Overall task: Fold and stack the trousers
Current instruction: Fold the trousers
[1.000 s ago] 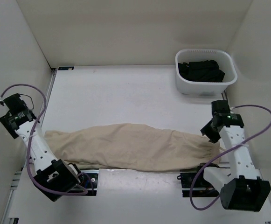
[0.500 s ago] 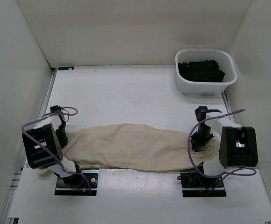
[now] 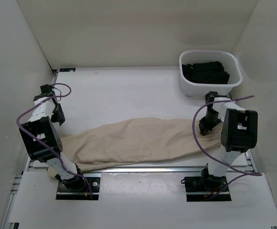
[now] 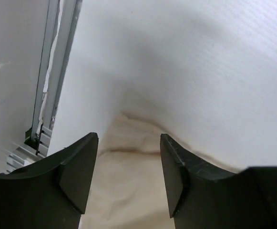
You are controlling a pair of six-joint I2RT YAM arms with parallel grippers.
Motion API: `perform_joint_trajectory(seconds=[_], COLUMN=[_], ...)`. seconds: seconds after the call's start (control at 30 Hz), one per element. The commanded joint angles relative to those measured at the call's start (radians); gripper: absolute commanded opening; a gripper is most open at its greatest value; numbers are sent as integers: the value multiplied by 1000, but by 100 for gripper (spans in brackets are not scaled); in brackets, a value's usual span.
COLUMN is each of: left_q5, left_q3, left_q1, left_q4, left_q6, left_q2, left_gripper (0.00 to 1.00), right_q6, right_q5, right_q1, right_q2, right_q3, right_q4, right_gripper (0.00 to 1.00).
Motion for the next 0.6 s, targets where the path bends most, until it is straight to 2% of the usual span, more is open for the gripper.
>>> perform_joint_trajectory(seconds=[0.0, 0.07, 0.13, 0.27, 0.33, 0.47, 0.57], left_q5=[173, 235, 267, 150, 135, 187, 149], left_q3=[78, 78, 32, -168, -181, -144, -133], left_q1=[93, 145, 200, 234, 244, 256, 256], left_q4=[-272, -358, -376, -266, -180, -182, -151], left_q6=[-5, -5, -5, -5, -5, -5, -5], left_q2=[-83, -70, -87, -107, -84, -29, -20], left_gripper=[69, 71, 75, 80, 82, 82, 68], right_q6=[-35, -35, -44, -53, -53, -53, -53], right_q5=[24, 24, 24, 24, 24, 15, 15], right_q1=[0, 0, 0, 0, 0, 0, 0], right_q2=[-50, -96, -128, -151, -161, -170, -191], right_q3=[11, 0, -11, -32, -43, -43, -43], right_q4=[22, 13, 4, 4, 4, 4, 4], right_gripper=[22, 23, 23, 24, 24, 26, 26])
